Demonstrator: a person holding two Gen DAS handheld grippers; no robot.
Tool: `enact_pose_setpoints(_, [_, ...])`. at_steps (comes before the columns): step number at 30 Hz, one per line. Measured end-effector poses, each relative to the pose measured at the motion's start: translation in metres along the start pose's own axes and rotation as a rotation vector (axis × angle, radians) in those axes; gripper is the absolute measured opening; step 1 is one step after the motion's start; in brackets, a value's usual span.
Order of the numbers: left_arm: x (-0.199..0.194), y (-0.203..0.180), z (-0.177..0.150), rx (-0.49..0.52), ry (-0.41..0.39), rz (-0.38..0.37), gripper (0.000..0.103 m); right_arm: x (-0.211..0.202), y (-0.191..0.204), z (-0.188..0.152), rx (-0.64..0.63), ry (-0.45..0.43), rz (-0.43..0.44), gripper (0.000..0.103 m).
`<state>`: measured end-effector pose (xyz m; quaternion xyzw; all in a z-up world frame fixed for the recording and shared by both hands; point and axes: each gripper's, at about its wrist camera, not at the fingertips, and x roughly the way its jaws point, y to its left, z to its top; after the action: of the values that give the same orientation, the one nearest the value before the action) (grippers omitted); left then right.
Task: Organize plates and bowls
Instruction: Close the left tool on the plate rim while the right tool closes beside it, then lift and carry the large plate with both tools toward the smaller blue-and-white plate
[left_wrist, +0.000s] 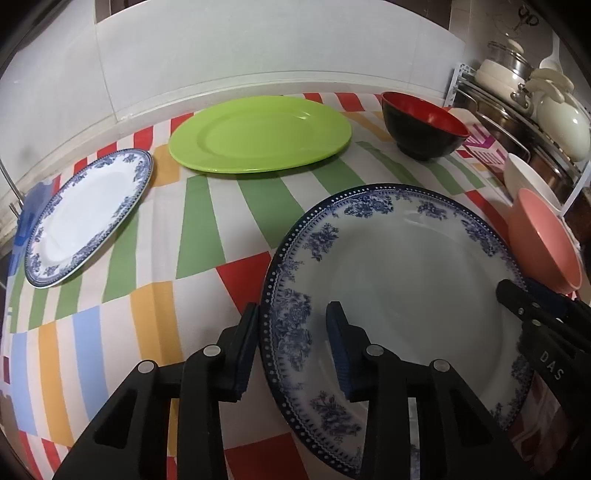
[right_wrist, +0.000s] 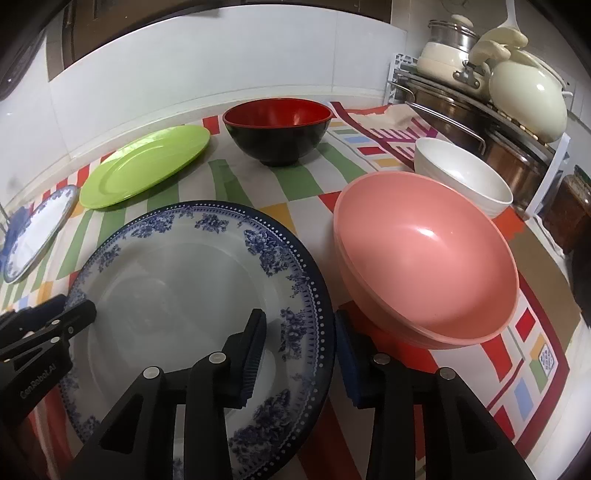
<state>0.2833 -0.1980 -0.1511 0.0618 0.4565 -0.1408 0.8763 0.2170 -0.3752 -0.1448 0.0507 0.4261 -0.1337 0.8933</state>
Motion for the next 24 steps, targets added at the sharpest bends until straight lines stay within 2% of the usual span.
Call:
enact_pose_setpoints(7, [-0.005, 0.007, -0.003, -0.015, -0.006, 0.012, 0.036, -0.004, 0.003, -0.001, 0.003, 0.005, 0.007, 0.036])
enact_pose_setpoints(14, [-0.026, 0.025, -0.009, -0.039, -0.043, 0.044, 0.035, -0.017, 0.017, -0.002, -0.018, -0.016, 0.035, 0.036])
enact_pose_setpoints(24, [-0.071, 0.071, -0.027, -0.118, -0.097, 0.141, 0.035, -0.046, 0.063, -0.001, -0.108, -0.065, 0.123, 0.036])
